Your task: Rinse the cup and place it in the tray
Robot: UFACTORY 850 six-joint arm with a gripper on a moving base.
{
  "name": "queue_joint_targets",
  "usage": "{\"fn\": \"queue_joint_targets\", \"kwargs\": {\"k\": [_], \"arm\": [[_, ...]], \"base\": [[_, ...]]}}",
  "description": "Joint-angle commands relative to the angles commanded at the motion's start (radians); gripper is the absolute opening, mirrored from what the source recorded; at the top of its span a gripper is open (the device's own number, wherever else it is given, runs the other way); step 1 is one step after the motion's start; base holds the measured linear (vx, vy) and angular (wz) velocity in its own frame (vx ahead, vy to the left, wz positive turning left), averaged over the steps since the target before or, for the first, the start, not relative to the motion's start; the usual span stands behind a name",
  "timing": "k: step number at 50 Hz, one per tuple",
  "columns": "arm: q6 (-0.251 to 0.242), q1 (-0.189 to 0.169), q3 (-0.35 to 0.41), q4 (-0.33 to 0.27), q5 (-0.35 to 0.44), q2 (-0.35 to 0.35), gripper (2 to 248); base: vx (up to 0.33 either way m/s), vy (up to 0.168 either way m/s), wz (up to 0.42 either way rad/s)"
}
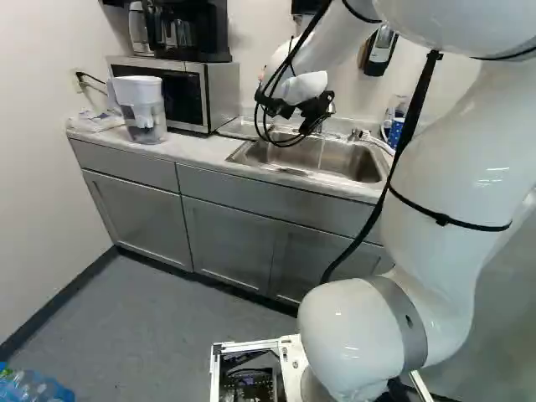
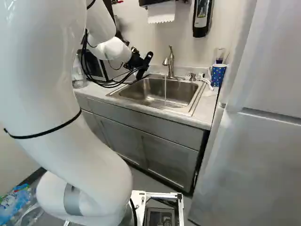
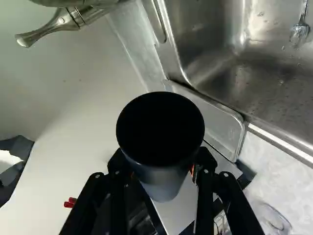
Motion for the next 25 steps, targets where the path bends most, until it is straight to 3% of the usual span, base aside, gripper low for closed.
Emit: {"fn": "queue_joint_targets", "kwargs": {"k": [25], "arm": [[0.0, 0.0, 0.0, 0.0, 0.0, 0.0, 126]], "base": [[0.0, 0.0, 0.0]]}}
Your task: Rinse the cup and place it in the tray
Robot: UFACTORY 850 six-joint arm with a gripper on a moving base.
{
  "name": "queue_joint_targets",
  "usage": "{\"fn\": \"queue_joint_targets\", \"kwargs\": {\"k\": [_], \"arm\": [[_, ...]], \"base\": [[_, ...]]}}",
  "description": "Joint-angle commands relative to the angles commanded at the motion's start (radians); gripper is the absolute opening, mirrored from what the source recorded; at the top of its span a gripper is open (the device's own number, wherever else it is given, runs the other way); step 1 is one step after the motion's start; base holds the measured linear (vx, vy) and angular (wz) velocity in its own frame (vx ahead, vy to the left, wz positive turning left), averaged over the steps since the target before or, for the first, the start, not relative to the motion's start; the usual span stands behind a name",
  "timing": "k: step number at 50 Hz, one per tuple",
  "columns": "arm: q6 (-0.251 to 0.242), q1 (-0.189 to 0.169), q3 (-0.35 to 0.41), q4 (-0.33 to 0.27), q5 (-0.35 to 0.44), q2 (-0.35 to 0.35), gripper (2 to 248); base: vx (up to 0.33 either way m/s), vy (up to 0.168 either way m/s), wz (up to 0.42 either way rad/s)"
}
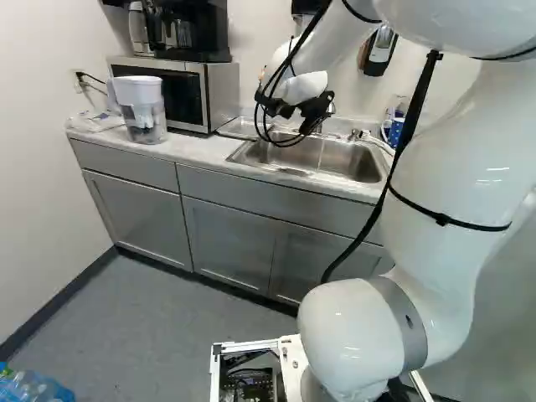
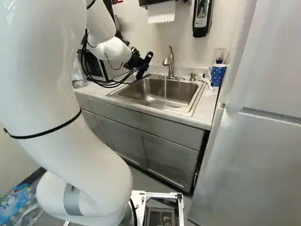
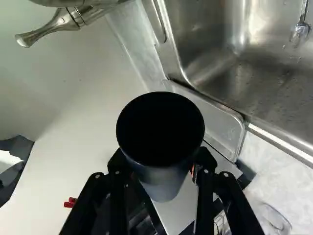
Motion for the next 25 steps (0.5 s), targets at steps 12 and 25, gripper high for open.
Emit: {"fn": "queue_joint_targets", "kwargs": {"k": [12, 25], "arm": [[0.0, 0.0, 0.0, 0.0, 0.0, 0.0, 126], [-0.041, 0.0, 0.0, 0.0, 0.0, 0.0, 126]], "base": [[0.0, 0.0, 0.0], [0.0, 0.0, 0.0]]}}
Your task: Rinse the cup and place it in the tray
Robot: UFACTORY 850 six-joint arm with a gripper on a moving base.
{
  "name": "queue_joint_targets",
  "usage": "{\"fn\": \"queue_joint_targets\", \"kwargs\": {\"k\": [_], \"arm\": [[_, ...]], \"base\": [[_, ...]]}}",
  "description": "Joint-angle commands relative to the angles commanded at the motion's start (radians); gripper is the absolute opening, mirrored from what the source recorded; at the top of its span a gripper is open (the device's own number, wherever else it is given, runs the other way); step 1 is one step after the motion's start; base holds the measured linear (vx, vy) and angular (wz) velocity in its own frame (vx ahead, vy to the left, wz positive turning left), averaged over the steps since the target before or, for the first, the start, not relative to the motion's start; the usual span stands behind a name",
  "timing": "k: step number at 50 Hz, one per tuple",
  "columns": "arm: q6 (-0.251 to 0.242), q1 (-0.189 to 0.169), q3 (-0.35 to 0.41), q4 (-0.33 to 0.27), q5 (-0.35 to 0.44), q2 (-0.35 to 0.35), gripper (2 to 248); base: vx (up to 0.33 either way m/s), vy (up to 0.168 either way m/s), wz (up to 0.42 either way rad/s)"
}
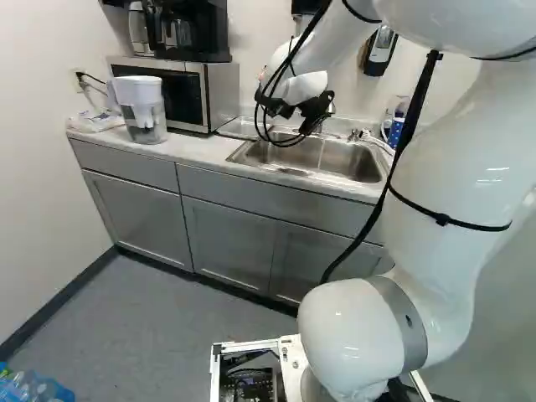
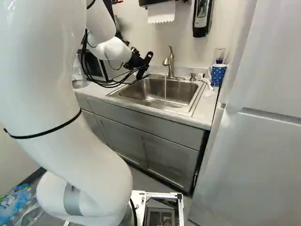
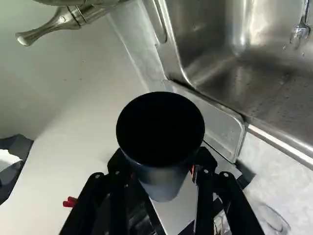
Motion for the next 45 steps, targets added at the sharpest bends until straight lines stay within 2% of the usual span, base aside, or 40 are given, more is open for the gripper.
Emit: {"fn": "queue_joint_targets", "kwargs": {"k": [45], "arm": [[-0.465, 0.0, 0.0, 0.0, 0.0, 0.0, 126]], "base": [[0.0, 0.0, 0.0]]}}
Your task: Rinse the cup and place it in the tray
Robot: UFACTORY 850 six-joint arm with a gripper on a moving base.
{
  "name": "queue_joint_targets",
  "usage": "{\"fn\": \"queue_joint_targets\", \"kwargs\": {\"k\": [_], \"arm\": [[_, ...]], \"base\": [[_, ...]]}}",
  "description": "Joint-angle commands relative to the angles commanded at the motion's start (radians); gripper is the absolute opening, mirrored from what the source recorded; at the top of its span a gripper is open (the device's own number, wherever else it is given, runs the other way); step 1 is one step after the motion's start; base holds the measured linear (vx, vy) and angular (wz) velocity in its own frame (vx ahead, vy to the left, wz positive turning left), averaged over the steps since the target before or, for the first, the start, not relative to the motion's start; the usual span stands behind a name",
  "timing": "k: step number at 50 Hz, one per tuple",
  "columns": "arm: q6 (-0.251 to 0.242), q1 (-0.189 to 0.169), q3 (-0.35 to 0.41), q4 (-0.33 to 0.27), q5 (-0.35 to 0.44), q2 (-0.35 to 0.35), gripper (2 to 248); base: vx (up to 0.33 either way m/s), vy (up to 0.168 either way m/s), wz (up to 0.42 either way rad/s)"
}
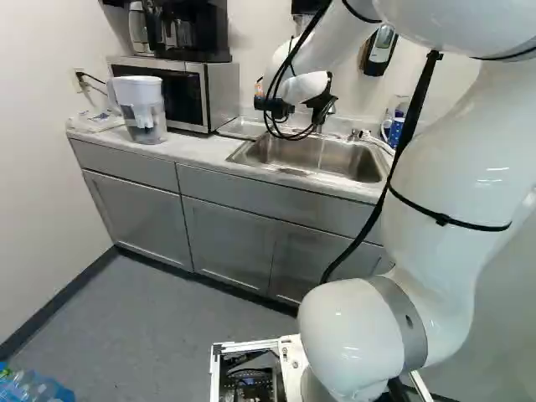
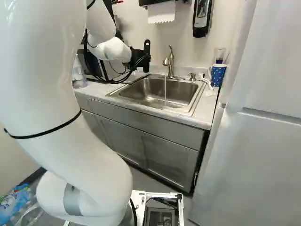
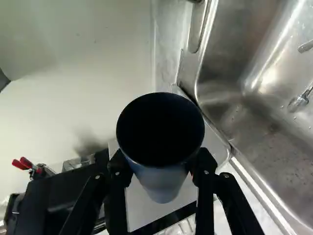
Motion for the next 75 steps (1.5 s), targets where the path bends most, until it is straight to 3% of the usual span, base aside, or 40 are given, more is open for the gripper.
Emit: {"fn": "queue_joint_targets", "kwargs": {"k": [75], "arm": [[-0.788, 0.0, 0.0, 0.0, 0.0, 0.0, 126]], "base": [[0.0, 0.0, 0.0]]}}
